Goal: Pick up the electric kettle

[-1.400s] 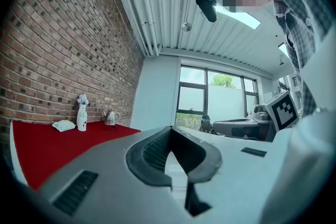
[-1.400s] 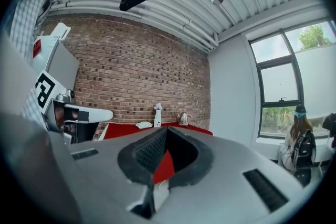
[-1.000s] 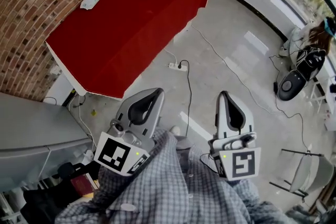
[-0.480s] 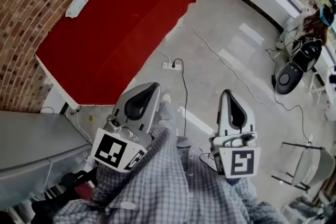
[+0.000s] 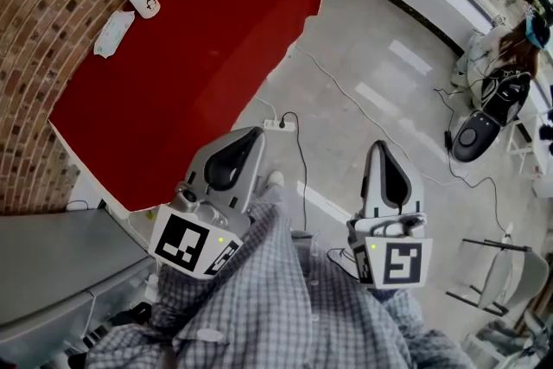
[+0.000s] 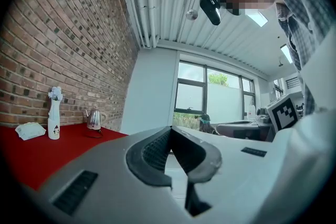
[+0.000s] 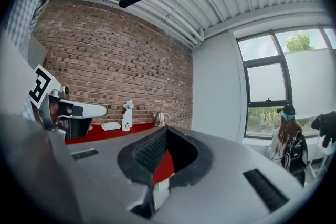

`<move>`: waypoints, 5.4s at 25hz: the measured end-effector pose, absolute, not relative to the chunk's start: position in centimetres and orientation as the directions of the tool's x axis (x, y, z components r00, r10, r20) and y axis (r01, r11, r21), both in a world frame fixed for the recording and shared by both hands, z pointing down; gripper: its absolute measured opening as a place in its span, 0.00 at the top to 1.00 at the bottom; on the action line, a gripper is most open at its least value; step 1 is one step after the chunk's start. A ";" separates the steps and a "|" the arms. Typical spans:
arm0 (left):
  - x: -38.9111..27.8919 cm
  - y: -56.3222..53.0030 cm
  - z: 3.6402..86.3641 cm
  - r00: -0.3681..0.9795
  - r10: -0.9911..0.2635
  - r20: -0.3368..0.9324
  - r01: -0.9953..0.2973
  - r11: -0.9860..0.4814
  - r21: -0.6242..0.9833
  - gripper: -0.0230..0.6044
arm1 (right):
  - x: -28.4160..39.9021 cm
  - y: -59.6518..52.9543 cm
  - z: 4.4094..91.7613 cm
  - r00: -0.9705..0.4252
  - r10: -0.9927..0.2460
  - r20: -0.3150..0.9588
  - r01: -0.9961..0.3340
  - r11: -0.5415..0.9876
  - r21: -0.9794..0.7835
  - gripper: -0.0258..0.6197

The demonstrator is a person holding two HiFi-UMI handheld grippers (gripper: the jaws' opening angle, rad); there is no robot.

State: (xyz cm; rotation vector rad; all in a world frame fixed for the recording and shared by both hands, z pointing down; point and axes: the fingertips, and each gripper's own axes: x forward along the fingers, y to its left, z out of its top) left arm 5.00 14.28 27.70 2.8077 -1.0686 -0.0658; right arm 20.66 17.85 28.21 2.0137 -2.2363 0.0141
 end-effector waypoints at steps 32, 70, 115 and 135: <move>9.2 -9.1 27.9 0.707 -0.708 0.004 -0.702 -0.700 0.127 0.96 | 27.9 -5.5 27.8 -0.030 -0.997 0.071 -0.997 0.035 0.066 0.95; 20.1 -29.8 26.9 0.460 -0.888 -0.015 -0.882 -0.459 0.106 0.96 | 39.8 -30.5 28.1 -0.315 -0.948 0.049 -0.936 0.319 0.146 0.95; 2.5 -57.7 35.3 0.117 -0.973 0.199 -0.979 -0.080 0.185 0.96 | 13.6 -76.7 42.0 -0.566 -0.754 0.333 -0.735 0.645 0.212 0.66; -0.8 -63.0 36.8 -0.045 -0.983 0.178 -0.984 0.075 0.162 0.97 | 9.2 -84.5 48.1 -0.556 -0.734 0.390 -0.752 0.644 0.140 0.73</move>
